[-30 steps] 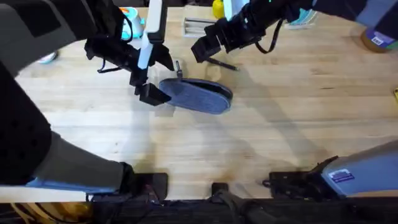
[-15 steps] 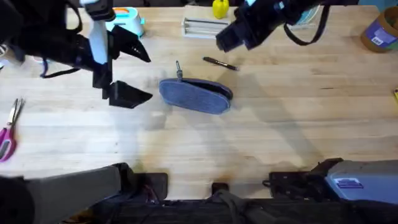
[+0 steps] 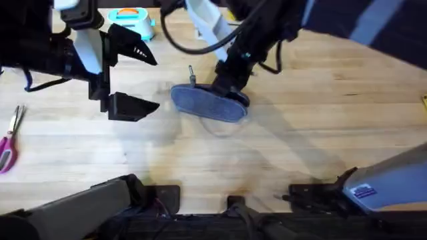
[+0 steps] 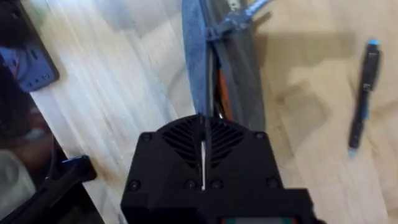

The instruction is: Unzip the bag, pick up the pens from the table one at a time and place them inside, then zip the bag closed.

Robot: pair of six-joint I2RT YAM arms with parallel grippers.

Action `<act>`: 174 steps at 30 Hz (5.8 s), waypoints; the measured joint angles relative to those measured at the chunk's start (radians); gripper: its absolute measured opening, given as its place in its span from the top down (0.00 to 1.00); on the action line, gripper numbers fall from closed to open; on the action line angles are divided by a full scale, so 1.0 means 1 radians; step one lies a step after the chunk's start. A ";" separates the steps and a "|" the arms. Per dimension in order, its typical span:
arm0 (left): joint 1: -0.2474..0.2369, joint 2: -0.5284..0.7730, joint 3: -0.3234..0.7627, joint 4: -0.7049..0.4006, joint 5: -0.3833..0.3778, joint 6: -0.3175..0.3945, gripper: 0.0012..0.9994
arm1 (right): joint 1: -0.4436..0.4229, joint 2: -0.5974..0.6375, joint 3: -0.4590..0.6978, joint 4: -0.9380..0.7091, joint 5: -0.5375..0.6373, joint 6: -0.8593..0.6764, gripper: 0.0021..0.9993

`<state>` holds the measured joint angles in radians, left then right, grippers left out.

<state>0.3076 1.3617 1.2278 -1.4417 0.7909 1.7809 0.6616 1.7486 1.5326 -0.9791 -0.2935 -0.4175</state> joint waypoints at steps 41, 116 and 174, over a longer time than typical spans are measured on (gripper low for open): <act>0.000 0.000 0.000 -0.028 0.007 0.000 0.01 | 0.029 0.058 -0.006 0.094 0.135 -0.018 0.97; 0.000 0.000 0.000 -0.025 0.010 0.000 0.01 | -0.059 -0.077 0.118 0.009 0.305 0.018 0.00; 0.000 0.000 0.000 -0.025 0.010 0.000 0.01 | -0.191 0.402 0.150 0.217 0.381 0.148 0.96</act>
<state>0.3073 1.3617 1.2278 -1.4662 0.8009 1.7805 0.4709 2.1506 1.6829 -0.7620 0.0879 -0.2695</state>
